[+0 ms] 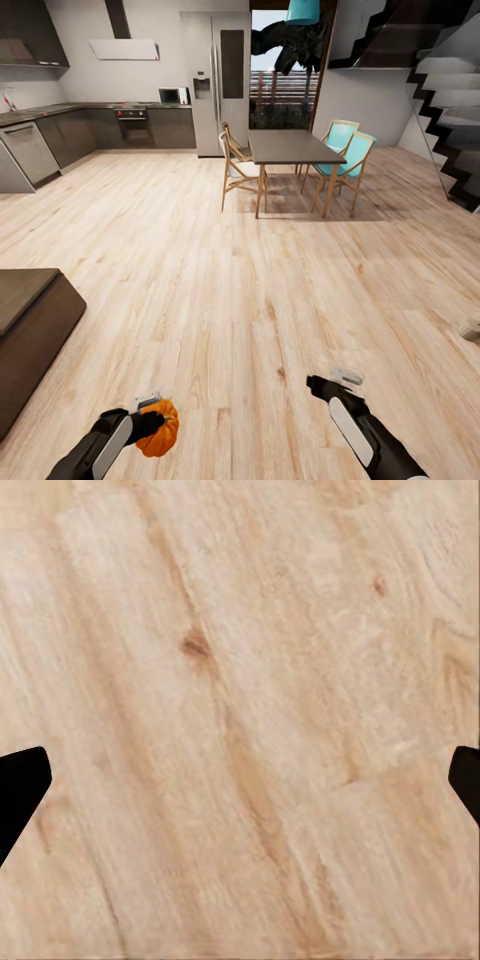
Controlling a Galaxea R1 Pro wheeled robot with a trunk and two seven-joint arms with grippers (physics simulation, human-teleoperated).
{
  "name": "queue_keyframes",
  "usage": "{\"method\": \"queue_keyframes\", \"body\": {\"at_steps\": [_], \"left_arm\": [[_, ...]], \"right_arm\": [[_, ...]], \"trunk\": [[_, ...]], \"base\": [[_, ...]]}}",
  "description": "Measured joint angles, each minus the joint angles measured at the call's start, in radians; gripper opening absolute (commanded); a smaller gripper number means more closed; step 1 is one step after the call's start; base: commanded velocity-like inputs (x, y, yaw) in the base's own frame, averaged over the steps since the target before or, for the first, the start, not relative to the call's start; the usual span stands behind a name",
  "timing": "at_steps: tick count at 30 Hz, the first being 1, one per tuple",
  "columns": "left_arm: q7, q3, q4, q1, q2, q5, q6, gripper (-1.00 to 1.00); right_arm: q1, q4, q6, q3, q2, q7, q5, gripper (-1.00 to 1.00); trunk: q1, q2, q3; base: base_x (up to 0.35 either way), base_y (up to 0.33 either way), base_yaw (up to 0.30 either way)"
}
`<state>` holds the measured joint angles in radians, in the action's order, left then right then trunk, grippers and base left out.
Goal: Place each of the two pumpkins and all three candles from the living room inside a cabinet in the living room (use any cabinet), then make sure every cabinet is closed, and position the cauldron so it is next to a table in the living room.
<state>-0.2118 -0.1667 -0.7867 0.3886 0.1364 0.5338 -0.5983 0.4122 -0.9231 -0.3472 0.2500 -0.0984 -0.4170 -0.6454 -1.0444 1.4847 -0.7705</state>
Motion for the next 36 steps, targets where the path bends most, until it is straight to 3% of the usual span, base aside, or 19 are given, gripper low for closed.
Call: {"method": "queue_keyframes", "body": {"at_steps": [2, 6, 8, 12, 22, 29, 36], "left_arm": [[-0.004, 0.000, 0.072, 0.000, -0.001, -0.041, 0.075, -1.00], [-0.005, 0.000, 0.131, -0.001, -0.002, -0.057, 0.163, -1.00], [0.000, -0.002, 0.165, -0.001, 0.000, -0.061, 0.201, -1.00], [0.009, -0.004, 0.183, -0.004, 0.000, -0.062, 0.228, -1.00], [0.011, -0.009, 0.238, -0.005, 0.000, -0.061, 0.266, -1.00], [0.012, -0.007, 0.245, -0.005, 0.000, -0.062, 0.310, -1.00], [0.011, -0.010, 0.300, -0.005, -0.001, -0.063, 0.346, -1.00]], "right_arm": [[0.000, 0.082, 0.015, 0.002, 0.002, 0.089, 0.003, 1.00], [0.000, 0.129, 0.028, 0.000, 0.002, 0.125, 0.003, 1.00], [0.000, 0.146, 0.069, 0.001, 0.003, 0.129, 0.004, 1.00], [0.000, 0.238, 0.175, 0.006, 0.006, 0.136, 0.004, 1.00], [0.000, 0.393, 0.281, 0.004, 0.008, 0.139, 0.013, 1.00], [0.000, 0.403, 0.350, 0.001, 0.008, 0.138, 0.017, 1.00], [0.000, 0.403, 0.357, 0.002, 0.008, 0.131, 0.019, 1.00]], "trunk": [[0.008, -0.014, 0.006], [0.019, -0.035, 0.016], [0.019, -0.035, 0.016], [0.020, -0.035, 0.016], [0.020, -0.035, 0.016], [0.020, -0.035, 0.016], [0.020, -0.035, 0.016]], "base": [[0.000, 0.000, 0.000], [0.000, 0.000, 0.000], [0.000, 0.000, 0.000], [0.090, 0.000, 0.000], [0.302, -0.016, 0.000], [0.325, -0.073, 0.000], [0.326, -0.075, 0.000]]}}
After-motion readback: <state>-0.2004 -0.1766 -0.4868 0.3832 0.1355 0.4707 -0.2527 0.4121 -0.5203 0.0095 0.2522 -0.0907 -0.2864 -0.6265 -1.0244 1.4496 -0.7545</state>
